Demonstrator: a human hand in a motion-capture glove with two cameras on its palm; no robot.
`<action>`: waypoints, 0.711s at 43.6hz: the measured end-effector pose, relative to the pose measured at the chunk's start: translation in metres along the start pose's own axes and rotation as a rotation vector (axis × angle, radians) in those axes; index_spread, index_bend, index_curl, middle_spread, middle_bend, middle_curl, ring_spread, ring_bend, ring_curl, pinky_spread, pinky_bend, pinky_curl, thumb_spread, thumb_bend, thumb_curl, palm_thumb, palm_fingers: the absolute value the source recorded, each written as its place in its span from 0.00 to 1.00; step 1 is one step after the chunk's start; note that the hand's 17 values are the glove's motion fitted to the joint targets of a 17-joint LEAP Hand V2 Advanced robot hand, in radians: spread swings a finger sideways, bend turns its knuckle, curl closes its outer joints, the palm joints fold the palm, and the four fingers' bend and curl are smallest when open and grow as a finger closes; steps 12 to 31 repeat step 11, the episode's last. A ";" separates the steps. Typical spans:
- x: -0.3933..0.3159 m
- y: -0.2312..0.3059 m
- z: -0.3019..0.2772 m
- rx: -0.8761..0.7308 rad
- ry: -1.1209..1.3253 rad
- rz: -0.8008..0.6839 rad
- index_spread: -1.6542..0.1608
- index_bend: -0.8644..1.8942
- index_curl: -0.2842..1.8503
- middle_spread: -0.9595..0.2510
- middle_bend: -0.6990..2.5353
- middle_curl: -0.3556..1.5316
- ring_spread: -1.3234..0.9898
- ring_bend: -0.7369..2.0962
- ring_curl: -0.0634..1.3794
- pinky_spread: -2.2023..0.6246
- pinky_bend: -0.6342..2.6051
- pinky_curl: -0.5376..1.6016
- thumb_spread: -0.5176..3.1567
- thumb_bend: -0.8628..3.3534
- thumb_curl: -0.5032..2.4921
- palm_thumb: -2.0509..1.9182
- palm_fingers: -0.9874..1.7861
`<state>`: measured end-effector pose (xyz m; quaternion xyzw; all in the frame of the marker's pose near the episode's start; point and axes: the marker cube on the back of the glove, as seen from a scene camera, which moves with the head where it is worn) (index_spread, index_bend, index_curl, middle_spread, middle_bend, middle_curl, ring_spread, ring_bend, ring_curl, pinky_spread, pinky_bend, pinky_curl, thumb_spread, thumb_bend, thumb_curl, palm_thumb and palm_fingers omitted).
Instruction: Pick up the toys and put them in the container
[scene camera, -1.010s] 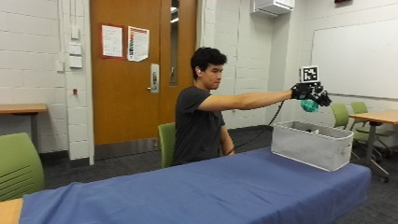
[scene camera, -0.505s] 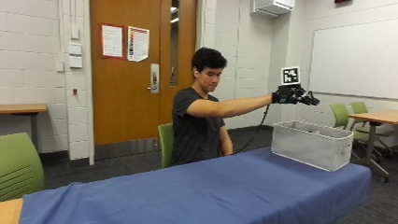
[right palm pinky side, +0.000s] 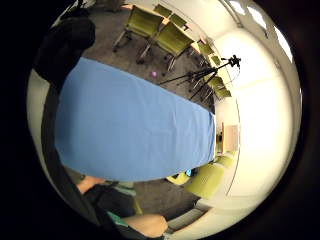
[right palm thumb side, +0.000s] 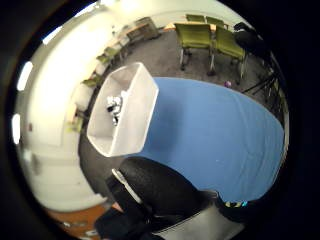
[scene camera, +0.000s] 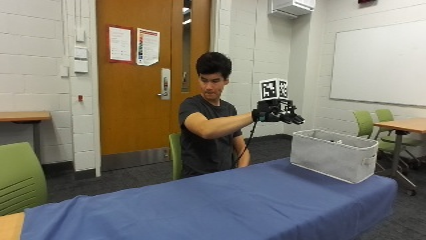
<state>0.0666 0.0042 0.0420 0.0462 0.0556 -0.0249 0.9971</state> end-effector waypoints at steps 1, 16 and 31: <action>0.005 0.001 0.003 -0.005 0.005 0.019 0.81 0.38 0.41 0.72 0.33 0.43 0.46 0.51 0.23 0.72 0.47 0.41 0.39 0.17 0.25 0.47 0.39; 0.032 0.011 0.020 -0.034 -0.014 0.055 0.81 0.39 0.41 0.72 0.32 0.43 0.46 0.49 0.22 0.73 0.45 0.41 0.38 0.17 0.23 0.47 0.39; 0.032 0.011 0.020 -0.034 -0.014 0.055 0.81 0.39 0.41 0.72 0.32 0.43 0.46 0.49 0.22 0.73 0.45 0.41 0.38 0.17 0.23 0.47 0.39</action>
